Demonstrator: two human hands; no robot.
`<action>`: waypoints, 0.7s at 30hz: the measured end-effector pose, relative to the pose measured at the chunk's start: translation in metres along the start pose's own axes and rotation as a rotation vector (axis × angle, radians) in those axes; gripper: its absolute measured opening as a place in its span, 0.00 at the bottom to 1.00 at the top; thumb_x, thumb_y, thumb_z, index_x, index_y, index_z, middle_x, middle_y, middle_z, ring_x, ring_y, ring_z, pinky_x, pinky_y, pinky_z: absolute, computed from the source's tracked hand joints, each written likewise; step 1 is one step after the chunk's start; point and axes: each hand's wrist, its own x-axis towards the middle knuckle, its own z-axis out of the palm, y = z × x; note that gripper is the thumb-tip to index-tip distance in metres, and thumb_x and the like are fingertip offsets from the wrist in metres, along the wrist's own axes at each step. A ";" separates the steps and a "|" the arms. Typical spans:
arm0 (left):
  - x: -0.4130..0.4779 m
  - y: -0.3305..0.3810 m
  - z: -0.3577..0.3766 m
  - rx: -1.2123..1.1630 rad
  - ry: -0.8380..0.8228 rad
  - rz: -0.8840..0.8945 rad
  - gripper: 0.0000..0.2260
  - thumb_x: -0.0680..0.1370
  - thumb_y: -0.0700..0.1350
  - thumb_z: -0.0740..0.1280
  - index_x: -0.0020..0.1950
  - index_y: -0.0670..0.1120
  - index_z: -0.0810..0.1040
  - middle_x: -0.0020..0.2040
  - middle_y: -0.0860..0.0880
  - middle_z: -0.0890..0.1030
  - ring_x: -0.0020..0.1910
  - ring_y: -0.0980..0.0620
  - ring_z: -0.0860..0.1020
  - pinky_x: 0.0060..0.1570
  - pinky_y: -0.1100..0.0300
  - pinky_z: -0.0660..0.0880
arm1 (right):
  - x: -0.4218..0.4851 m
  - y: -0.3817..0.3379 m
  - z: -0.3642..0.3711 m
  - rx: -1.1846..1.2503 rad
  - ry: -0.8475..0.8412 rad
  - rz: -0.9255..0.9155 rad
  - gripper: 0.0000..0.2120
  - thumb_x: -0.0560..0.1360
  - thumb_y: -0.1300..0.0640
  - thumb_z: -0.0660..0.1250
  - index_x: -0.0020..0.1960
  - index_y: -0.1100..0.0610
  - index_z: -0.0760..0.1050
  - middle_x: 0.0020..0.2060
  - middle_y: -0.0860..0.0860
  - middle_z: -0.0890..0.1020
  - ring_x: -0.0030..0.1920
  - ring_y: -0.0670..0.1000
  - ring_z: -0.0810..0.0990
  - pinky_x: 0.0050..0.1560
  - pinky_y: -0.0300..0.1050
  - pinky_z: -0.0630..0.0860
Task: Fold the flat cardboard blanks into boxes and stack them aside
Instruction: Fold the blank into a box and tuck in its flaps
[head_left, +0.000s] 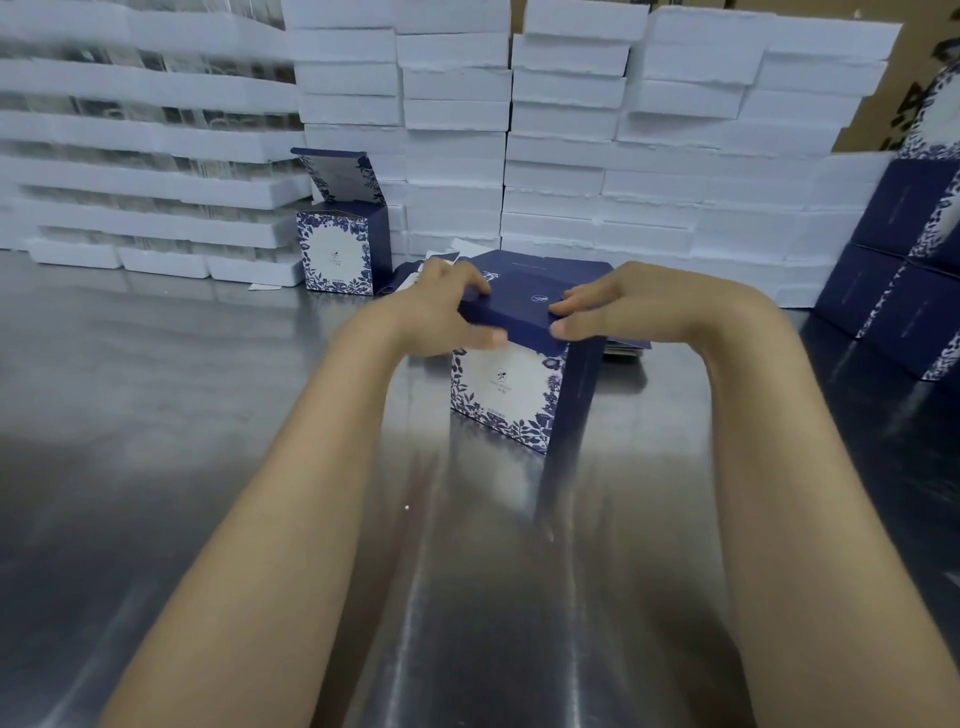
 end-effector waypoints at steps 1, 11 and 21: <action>-0.001 0.002 -0.003 0.104 -0.023 0.034 0.24 0.76 0.52 0.70 0.70 0.52 0.66 0.68 0.50 0.63 0.63 0.48 0.69 0.62 0.56 0.66 | -0.001 -0.003 0.000 -0.096 0.013 -0.013 0.18 0.70 0.44 0.72 0.60 0.40 0.78 0.57 0.37 0.75 0.57 0.44 0.73 0.53 0.39 0.64; -0.008 0.017 -0.009 0.094 0.179 0.107 0.08 0.76 0.39 0.70 0.50 0.51 0.82 0.54 0.50 0.80 0.55 0.49 0.77 0.57 0.59 0.72 | 0.010 -0.010 0.014 -0.030 0.242 -0.133 0.17 0.71 0.70 0.70 0.50 0.50 0.83 0.36 0.38 0.75 0.39 0.43 0.76 0.39 0.34 0.70; -0.003 0.027 -0.001 0.272 0.205 0.109 0.10 0.73 0.51 0.73 0.53 0.53 0.81 0.47 0.52 0.76 0.50 0.48 0.75 0.53 0.54 0.72 | 0.017 -0.009 0.028 -0.184 0.295 -0.201 0.19 0.69 0.70 0.59 0.46 0.46 0.73 0.46 0.45 0.73 0.51 0.53 0.74 0.53 0.53 0.75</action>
